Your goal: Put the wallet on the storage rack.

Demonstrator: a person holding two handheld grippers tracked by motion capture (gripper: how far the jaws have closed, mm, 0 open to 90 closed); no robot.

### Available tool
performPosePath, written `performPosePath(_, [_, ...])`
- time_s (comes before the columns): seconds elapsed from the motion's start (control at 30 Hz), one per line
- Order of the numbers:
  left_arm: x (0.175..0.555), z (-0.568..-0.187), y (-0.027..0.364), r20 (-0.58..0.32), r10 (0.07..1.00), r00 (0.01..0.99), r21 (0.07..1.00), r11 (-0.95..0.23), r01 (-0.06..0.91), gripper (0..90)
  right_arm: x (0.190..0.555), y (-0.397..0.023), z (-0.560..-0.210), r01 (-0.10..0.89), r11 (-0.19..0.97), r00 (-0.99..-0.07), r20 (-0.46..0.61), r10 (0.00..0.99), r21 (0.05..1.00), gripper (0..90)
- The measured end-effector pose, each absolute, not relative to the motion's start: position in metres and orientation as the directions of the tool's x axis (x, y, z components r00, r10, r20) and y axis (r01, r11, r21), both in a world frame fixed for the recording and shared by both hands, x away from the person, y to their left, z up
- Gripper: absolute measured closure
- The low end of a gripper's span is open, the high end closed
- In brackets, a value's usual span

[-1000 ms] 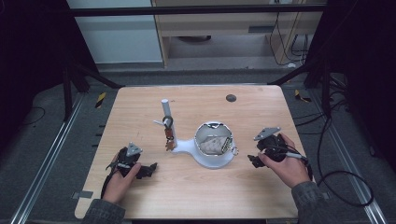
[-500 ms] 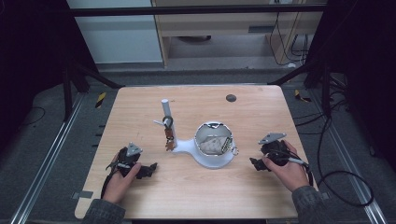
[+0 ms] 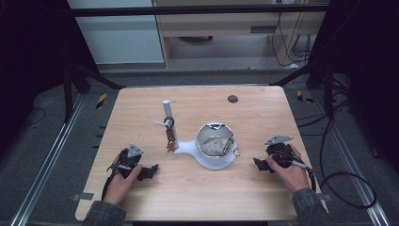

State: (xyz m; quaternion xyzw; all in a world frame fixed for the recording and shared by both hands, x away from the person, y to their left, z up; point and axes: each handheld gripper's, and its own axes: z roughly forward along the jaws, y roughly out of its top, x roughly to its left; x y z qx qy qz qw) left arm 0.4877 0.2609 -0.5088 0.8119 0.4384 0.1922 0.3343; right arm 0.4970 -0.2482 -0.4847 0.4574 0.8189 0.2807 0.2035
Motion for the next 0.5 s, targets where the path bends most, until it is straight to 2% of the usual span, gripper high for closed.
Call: performPosePath(0.5, [0.488, -0.509, 0.261, 0.021, 0.839, 0.543, 0.710, -0.395, 0.583, 0.0, 0.502, -0.250, -0.497, 0.654, 0.328, -0.429, -0.023, 0.903, 0.681, 4.8])
